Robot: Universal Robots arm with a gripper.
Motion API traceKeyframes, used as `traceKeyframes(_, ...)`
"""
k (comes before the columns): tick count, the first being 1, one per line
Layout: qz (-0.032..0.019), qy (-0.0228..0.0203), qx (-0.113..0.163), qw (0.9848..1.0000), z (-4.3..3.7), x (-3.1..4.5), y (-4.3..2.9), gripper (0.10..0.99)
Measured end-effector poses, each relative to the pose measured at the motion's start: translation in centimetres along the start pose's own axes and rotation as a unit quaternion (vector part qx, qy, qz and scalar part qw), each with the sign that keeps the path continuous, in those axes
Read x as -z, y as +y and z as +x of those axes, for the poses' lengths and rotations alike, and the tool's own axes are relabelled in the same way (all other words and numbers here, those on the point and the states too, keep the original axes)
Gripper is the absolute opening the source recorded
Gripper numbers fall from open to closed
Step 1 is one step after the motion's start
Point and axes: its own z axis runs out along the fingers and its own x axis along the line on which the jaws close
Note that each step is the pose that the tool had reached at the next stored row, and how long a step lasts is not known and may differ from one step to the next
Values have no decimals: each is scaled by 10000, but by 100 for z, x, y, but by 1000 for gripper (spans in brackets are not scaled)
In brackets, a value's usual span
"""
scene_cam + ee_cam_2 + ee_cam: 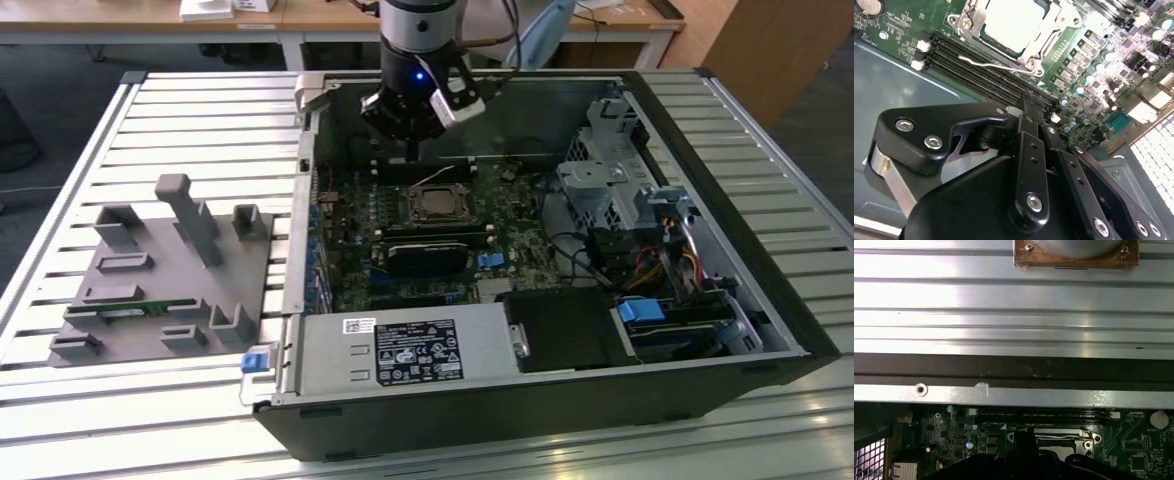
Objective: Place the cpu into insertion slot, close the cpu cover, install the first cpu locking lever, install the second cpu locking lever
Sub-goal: 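Install the first cpu locking lever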
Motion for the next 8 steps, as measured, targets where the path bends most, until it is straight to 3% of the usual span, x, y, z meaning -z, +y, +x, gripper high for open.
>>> traceKeyframes(8, 0, -2, 1, 10000, -34, -54, -6, 106)
